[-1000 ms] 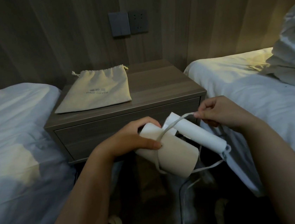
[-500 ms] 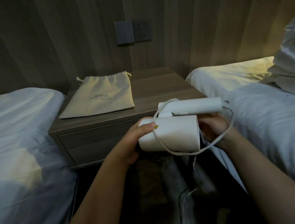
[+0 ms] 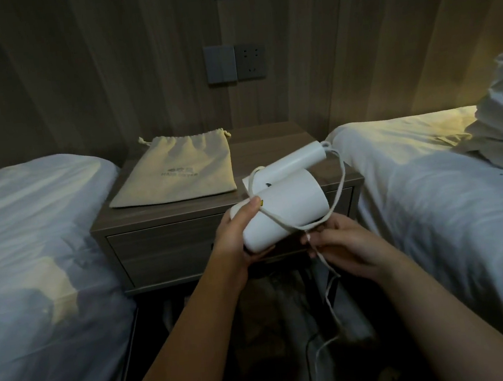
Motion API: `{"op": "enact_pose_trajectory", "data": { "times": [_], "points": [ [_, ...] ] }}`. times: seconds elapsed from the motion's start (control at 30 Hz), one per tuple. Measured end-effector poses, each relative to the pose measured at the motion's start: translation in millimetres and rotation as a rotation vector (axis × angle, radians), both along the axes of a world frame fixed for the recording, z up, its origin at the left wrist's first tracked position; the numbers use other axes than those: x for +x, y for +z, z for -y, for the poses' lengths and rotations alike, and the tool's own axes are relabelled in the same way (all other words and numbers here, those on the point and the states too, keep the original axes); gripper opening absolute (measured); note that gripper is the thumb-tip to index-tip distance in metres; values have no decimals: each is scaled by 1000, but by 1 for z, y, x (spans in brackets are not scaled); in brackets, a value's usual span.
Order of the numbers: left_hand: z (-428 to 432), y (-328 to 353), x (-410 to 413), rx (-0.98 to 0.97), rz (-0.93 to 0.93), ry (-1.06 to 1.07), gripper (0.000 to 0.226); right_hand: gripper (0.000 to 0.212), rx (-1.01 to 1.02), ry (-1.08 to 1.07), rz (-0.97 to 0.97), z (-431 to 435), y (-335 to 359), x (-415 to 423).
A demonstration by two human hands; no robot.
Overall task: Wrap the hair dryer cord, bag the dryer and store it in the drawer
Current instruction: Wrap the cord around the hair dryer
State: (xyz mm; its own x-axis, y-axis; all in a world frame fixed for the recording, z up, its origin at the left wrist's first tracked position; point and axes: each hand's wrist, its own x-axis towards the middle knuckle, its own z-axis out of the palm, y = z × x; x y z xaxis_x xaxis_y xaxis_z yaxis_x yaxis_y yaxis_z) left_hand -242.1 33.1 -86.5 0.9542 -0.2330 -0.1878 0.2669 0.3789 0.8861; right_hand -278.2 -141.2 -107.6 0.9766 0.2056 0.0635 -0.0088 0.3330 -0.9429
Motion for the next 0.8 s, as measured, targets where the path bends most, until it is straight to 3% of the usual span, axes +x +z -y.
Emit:
{"op": "enact_pose_trajectory", "data": {
  "times": [0.07,0.13,0.27,0.37,0.53,0.7,0.8],
  "points": [
    [3,-1,-3,-9,20,47,39,34,63,50,-65,-4,-3,0],
    [7,-2,-7,8,79,78,34,49,127,-13,-143,-11,-4,4],
    [14,-2,-13,135,185,34,47,53,249,-161,-271,-26,-2,9],
    [10,1,-8,241,160,-18,55,63,169,-238,-313,-26,-3,8],
    [-6,4,3,353,324,-67,88,52,-7,-253,-351,-20,-5,6],
    [-14,2,7,498,499,-45,36,47,-62,-253,-329,-20,-4,6],
    [-14,0,10,530,518,18,22,36,0,-264,-322,-19,1,5]
  ]
}}
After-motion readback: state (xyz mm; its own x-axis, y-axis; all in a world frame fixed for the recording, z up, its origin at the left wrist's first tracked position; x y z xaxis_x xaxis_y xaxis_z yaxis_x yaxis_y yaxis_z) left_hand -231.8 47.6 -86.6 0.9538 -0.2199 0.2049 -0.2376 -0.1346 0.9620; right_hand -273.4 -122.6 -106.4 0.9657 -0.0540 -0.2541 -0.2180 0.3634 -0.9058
